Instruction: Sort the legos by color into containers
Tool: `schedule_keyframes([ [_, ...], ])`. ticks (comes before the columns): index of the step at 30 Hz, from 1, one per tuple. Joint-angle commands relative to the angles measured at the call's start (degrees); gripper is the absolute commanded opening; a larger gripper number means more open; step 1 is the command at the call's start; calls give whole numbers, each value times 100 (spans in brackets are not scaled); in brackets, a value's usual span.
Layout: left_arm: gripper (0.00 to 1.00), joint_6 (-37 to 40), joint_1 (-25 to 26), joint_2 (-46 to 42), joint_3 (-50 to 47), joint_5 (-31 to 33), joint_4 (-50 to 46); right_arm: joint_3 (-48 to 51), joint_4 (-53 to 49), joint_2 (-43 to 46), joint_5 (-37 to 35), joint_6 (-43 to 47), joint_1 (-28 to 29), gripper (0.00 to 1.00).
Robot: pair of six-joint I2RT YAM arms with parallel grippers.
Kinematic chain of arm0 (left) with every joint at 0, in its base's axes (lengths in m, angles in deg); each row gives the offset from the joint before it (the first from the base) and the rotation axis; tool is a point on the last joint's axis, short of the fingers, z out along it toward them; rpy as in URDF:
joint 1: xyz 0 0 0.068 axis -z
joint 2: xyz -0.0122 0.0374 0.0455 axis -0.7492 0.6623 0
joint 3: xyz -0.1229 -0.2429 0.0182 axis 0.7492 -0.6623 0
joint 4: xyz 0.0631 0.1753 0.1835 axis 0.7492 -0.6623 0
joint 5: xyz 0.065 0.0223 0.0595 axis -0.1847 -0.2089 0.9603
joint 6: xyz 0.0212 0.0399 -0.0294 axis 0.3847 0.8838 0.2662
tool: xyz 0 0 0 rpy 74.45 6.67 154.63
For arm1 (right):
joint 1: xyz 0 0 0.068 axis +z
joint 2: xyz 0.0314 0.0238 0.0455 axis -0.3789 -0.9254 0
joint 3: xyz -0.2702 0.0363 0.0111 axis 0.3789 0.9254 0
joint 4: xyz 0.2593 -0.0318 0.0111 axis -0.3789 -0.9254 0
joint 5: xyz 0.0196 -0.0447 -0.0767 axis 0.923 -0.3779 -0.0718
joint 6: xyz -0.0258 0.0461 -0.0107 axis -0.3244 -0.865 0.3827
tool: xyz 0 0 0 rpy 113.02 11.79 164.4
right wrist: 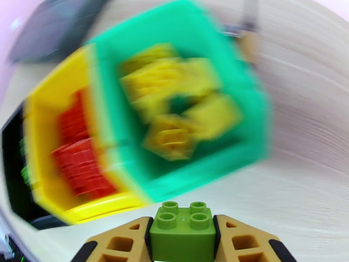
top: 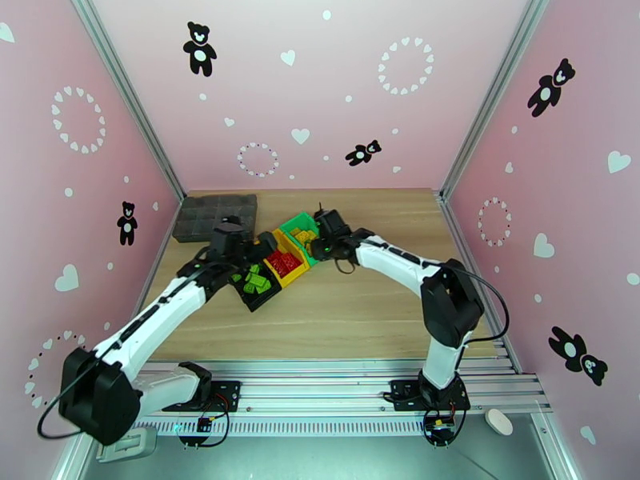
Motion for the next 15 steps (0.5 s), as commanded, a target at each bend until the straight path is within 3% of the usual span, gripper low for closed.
schedule_keyframes([
  [1,98,96,-676,-284,-272,-460,-201,-699,-203,-334,204,56,385,27],
  [9,98,11,-2199,-753,-868,-1214,-130,-2460,-554,-1672,606,-33,997,27],
  [15,98,-99,-2798,-1101,-1129,-1568,-82,-3578,-604,-2565,972,-228,1215,32],
])
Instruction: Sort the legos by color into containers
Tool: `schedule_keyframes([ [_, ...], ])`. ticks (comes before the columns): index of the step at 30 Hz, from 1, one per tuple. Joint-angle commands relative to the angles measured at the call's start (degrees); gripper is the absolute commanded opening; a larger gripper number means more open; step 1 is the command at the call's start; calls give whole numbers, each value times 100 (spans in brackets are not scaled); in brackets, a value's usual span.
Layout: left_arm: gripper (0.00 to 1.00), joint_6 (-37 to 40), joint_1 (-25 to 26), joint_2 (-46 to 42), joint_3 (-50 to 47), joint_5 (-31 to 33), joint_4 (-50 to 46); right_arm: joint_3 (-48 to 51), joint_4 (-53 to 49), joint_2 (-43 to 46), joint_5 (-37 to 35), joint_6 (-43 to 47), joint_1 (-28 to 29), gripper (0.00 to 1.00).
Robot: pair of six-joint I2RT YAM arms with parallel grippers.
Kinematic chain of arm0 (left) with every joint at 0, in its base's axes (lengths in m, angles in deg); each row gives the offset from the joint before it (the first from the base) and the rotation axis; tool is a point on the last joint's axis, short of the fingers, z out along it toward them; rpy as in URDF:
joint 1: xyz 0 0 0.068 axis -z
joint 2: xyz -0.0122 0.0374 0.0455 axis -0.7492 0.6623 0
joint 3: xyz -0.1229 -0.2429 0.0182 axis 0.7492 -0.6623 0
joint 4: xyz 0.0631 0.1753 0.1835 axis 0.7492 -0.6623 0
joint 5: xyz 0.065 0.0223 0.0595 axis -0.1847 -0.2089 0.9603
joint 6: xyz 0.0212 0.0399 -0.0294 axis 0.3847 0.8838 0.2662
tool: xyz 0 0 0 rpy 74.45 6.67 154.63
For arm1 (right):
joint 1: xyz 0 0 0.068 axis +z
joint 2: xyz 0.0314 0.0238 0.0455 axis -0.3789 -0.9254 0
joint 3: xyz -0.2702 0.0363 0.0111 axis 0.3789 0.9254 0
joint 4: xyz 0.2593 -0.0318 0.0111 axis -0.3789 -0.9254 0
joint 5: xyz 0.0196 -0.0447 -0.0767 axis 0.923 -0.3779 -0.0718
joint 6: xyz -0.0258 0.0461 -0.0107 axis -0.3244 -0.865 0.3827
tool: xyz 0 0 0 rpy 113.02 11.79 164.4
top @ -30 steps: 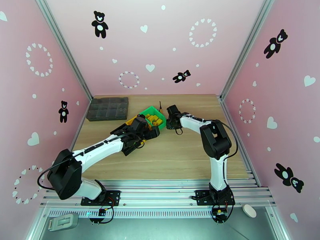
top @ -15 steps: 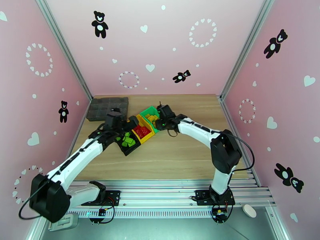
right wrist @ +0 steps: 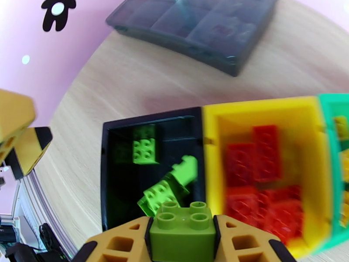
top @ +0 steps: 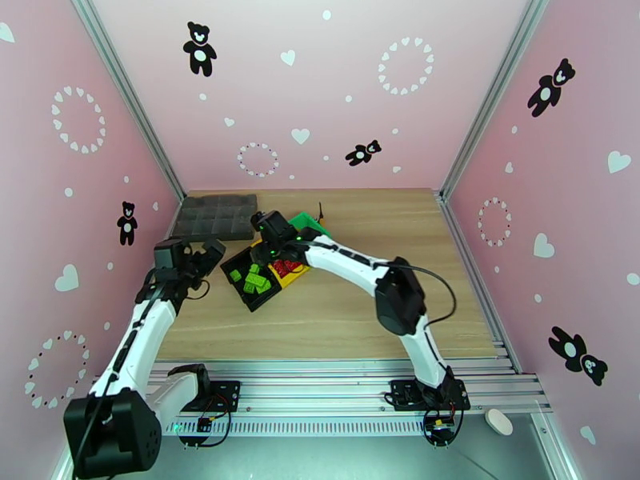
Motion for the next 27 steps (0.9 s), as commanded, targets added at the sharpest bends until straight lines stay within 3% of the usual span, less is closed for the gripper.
schedule_keyframes([
  [1,98,-31,-169,-184,-103,-413,-41,-623,-200,-409,318,-152,97,34],
  [10,98,-21,-180,-277,-136,-514,2,-997,-392,-467,371,-45,105,55],
  [17,98,330,-78,-468,289,-312,-187,250,-65,717,-302,272,42,64],
  [20,98,712,259,-545,671,278,-372,1225,265,1543,-613,338,-162,64],
  [24,98,1152,1114,-649,1000,1851,-293,2541,759,2787,-1012,442,-626,67],
  [27,98,1518,1896,-803,817,3215,359,3192,758,3639,-1651,405,-1051,72],
])
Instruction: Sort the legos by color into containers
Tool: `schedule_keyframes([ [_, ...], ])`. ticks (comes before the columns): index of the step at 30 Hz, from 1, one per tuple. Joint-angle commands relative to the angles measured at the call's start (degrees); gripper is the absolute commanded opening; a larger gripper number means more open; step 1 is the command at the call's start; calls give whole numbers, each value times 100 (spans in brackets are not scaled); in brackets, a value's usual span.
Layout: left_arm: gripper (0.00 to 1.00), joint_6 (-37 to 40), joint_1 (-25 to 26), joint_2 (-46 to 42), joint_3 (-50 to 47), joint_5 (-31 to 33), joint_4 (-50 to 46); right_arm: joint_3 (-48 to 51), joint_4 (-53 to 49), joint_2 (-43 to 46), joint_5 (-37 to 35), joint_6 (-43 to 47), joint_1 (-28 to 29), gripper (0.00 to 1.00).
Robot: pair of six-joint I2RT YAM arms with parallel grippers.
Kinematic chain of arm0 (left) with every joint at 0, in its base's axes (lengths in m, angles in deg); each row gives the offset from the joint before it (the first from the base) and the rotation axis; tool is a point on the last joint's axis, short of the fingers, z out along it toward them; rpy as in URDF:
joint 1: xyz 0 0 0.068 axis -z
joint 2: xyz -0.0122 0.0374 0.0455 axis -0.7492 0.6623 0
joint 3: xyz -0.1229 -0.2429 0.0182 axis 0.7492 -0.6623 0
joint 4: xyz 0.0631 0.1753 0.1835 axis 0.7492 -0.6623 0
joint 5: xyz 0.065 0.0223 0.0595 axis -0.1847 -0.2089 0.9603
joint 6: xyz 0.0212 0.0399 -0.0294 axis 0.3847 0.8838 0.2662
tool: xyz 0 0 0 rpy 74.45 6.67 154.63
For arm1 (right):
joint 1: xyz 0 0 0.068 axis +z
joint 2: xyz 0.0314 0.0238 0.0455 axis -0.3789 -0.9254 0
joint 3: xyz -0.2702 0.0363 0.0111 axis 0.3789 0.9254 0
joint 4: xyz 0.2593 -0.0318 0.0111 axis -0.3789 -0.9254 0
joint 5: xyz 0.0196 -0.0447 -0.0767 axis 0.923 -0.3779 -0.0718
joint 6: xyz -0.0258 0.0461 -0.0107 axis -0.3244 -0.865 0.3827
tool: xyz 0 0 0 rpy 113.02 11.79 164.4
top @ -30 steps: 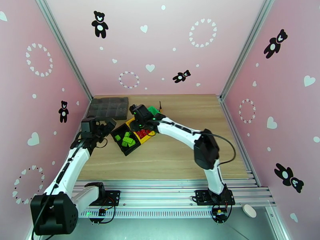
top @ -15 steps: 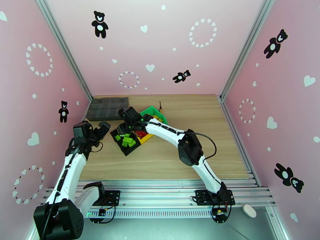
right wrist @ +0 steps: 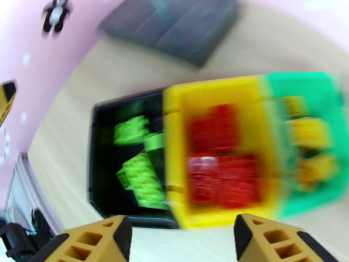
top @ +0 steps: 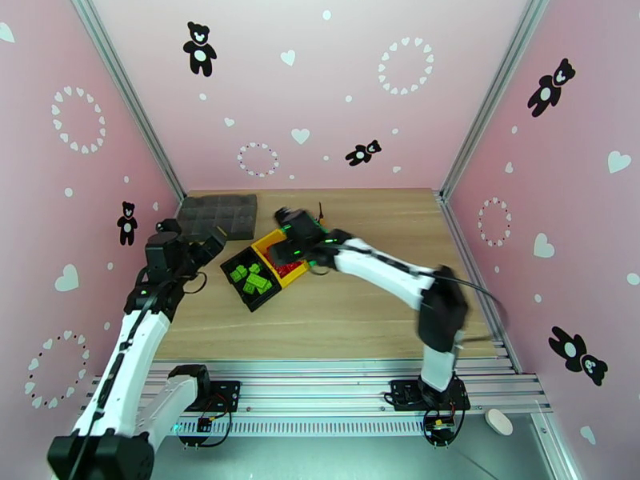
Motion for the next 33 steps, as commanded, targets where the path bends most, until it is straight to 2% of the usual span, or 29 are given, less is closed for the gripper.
schedule_keyframes([
  [1,98,675,700,-188,-160,1958,801,690,334,1007,-967,-9,-461,74],
  [4,99,1168,938,-177,-460,2274,1990,1597,1002,1951,-1212,-86,-1076,83],
  [6,99,1574,939,41,-315,2455,2503,2152,1634,2545,-1245,92,-1480,98],
  [9,98,2246,911,544,466,2713,2460,2516,2085,2966,-2465,707,-1579,99],
  [11,99,2193,842,760,812,3050,2630,2578,2214,3046,-2965,1200,-1673,99],
  [15,98,2189,564,1178,1606,3306,2262,2306,1518,2950,-2743,1581,-2232,99],
  [17,98,2402,499,1430,2051,3538,1840,2653,1840,2967,-3031,1468,-2490,99],
  [19,98,2524,496,1615,2106,3689,1459,3336,2588,3101,-3179,1478,-2782,99],
  [21,99,2565,500,1516,1346,3775,1730,4157,3591,3141,-3155,1666,-3071,99],
  [22,99,2597,508,1415,821,3860,2061,4360,3736,3091,-3072,1714,-3184,99],
  [25,98,2632,452,1236,-811,4004,3031,4650,3437,2721,-3248,1506,-3487,99],
  [29,99,2507,402,1623,-1636,4017,3202,5367,3959,2223,-3493,1514,-3712,99],
  [33,98,2343,395,2288,-2255,3775,4363,5753,4652,1866,-3333,1446,-3837,99],
])
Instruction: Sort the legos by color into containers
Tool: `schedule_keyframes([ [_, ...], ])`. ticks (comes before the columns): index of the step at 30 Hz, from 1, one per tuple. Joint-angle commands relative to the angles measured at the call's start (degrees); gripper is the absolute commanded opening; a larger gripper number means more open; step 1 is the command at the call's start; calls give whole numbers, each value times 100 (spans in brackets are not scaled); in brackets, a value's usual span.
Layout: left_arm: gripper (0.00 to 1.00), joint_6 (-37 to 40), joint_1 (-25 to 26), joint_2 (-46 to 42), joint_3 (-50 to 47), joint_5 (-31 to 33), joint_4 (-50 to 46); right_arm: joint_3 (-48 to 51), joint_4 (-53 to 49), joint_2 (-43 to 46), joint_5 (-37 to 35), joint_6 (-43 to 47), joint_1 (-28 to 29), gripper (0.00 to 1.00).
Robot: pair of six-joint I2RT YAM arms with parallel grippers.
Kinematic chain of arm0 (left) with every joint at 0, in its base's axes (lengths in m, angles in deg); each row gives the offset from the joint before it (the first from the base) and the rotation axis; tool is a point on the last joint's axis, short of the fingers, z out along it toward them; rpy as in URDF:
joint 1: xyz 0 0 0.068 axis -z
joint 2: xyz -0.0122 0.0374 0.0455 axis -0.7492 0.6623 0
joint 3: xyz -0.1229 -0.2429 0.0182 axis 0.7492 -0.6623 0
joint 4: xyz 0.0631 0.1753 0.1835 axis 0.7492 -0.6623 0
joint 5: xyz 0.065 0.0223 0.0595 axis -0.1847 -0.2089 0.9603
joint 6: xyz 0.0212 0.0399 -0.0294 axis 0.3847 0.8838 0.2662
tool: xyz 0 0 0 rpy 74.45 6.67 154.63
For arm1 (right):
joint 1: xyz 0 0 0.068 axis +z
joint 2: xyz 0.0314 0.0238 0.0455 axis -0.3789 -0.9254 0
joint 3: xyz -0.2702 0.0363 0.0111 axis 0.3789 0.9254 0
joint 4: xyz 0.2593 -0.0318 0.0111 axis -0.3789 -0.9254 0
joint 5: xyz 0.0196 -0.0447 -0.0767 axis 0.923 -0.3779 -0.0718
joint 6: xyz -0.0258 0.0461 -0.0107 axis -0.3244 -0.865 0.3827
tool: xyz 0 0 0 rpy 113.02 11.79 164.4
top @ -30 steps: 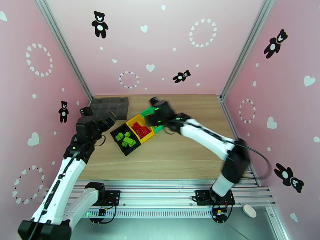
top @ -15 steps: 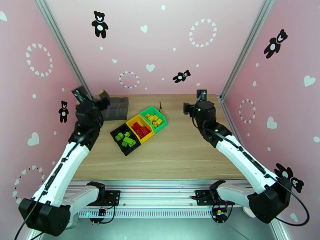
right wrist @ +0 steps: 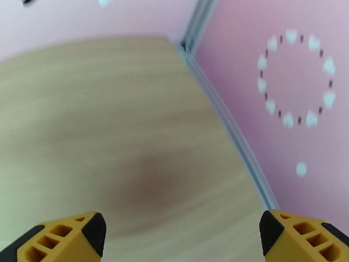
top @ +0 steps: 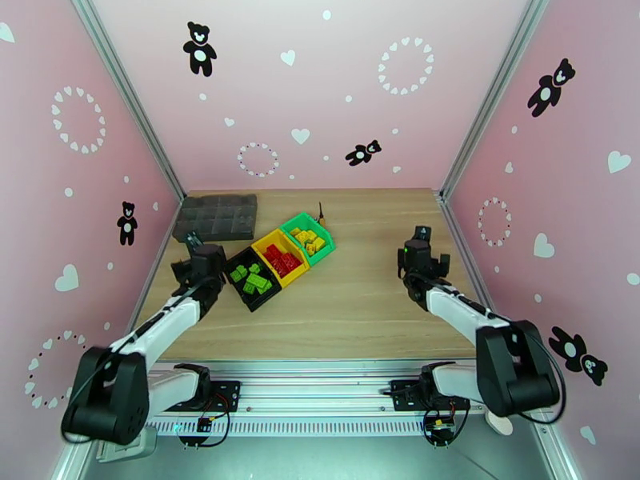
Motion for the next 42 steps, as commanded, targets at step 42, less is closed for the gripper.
schedule_keyframes([
  [42,98,671,-537,1346,-354,-1789,3096,581,2780,-1034,3348,708,-599,99],
])
